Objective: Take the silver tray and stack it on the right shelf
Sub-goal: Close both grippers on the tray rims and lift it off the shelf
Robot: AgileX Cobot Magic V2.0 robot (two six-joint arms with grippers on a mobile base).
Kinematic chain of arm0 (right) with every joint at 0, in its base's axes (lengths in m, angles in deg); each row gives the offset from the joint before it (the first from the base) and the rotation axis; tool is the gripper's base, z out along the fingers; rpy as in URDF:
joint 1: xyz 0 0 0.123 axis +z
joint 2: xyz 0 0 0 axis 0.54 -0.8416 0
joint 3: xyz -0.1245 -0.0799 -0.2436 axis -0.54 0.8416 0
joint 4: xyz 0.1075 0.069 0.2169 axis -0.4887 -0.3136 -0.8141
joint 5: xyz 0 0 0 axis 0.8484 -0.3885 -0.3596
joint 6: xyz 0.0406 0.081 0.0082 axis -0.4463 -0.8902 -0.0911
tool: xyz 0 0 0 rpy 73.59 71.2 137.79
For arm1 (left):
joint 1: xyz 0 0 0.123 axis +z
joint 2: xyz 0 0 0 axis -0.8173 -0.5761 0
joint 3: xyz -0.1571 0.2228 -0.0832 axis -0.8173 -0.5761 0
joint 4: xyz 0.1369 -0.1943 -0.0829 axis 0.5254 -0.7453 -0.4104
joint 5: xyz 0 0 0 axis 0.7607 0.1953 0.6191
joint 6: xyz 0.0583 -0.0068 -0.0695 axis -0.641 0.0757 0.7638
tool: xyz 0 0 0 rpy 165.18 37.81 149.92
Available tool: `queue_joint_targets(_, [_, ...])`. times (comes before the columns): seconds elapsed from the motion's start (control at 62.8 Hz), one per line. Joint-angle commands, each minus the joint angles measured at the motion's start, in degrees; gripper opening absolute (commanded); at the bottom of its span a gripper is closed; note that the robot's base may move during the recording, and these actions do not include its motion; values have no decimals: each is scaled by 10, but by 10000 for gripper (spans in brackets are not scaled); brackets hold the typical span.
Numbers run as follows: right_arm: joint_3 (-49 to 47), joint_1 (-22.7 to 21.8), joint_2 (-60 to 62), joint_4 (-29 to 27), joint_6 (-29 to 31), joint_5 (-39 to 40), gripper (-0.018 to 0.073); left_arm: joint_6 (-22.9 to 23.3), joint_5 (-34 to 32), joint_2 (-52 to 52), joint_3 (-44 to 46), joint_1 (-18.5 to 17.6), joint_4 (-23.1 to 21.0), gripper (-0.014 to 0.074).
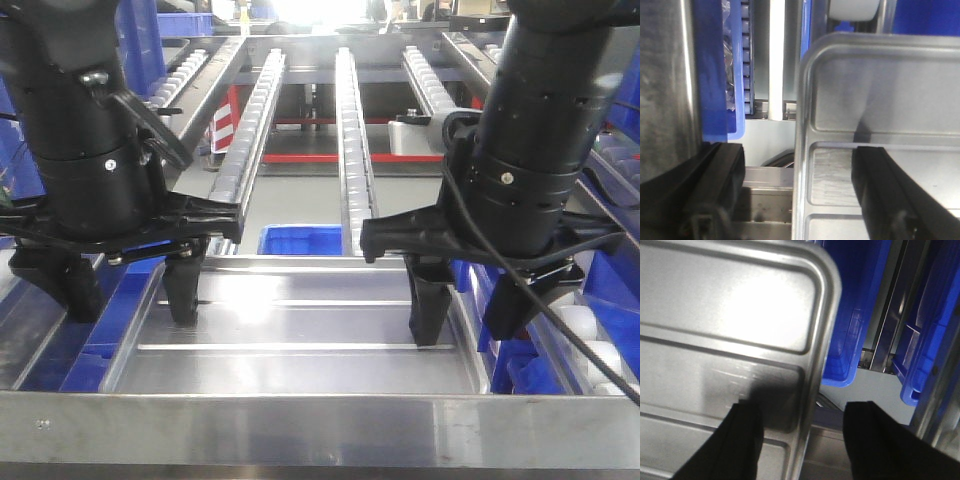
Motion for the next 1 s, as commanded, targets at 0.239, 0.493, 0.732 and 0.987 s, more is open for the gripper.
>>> queue_joint_targets(0.239, [-17, -3, 12, 8, 0, 16, 449, 3, -18, 13, 12, 2, -10, 367])
queue_joint_targets(0.493, [-17, -3, 12, 8, 0, 16, 151, 3, -20, 12, 12, 2, -19, 223])
queue_joint_targets(0.732, [-17, -3, 12, 8, 0, 15, 57, 3, -20, 9, 12, 2, -24, -54])
queue_joint_targets(0.987, [-17, -3, 21, 9, 0, 0, 57, 3, -15, 7, 20, 2, -24, -93])
